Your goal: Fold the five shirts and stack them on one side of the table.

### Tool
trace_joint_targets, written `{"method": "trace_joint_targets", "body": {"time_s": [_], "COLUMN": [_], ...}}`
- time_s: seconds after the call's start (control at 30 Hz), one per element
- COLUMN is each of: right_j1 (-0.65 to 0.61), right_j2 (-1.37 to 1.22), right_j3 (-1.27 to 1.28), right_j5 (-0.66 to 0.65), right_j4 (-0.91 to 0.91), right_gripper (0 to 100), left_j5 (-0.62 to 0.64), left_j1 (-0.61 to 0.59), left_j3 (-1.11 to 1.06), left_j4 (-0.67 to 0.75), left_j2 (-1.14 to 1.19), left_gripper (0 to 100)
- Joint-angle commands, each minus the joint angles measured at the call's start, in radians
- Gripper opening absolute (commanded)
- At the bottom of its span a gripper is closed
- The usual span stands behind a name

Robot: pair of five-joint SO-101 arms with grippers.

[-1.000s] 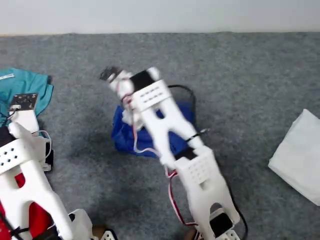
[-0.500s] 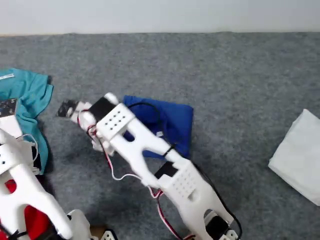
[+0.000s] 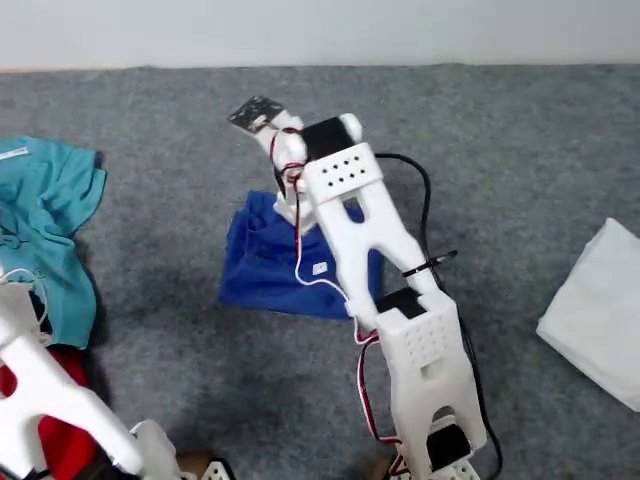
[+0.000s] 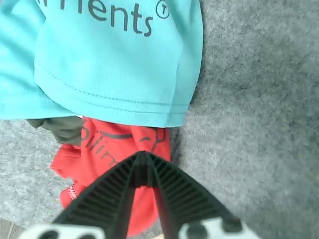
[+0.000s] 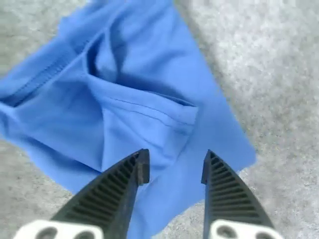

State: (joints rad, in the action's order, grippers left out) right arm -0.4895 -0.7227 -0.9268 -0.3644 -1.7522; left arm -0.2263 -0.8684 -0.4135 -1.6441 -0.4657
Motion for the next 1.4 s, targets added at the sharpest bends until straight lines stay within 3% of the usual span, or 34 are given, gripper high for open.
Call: {"method": "trace_joint_targets", "body": {"time_s": [0.0, 0.33, 0.57, 0.83, 1.23, 1.37], "right_j1": [0.021, -0.005, -0.008, -0.042, -0.375, -0.423], "right_j2": [-0.028, -0.107, -0.110, -0.025, 0.140, 0.124], "right_j3": [-0.011, -0.012, -0.012, -0.017, 0.167, 0.218], "right_j5": [-0.006, -0.008, -0.011, -0.011, -0.005, -0.008], "right_j4": [-0.001, -0.008, -0.010, -0.039, -0.039, -0.031], "right_gripper": [18.8, 18.4, 1.4, 1.0, 1.0, 1.5], "left_j5": [0.012, 0.011, 0.011, 0.011, 0.009, 0.009], "left_j1": [-0.008, -0.011, -0.011, -0.011, -0.012, -0.012], "left_j3": [0.035, 0.035, 0.035, 0.033, 0.033, 0.033], "left_j4": [0.020, 0.020, 0.020, 0.020, 0.041, 0.041], "left_j2": [-0.029, -0.029, -0.029, -0.029, -0.029, -0.029], "left_gripper": [0, 0, 0, 0, 0, 0]}}
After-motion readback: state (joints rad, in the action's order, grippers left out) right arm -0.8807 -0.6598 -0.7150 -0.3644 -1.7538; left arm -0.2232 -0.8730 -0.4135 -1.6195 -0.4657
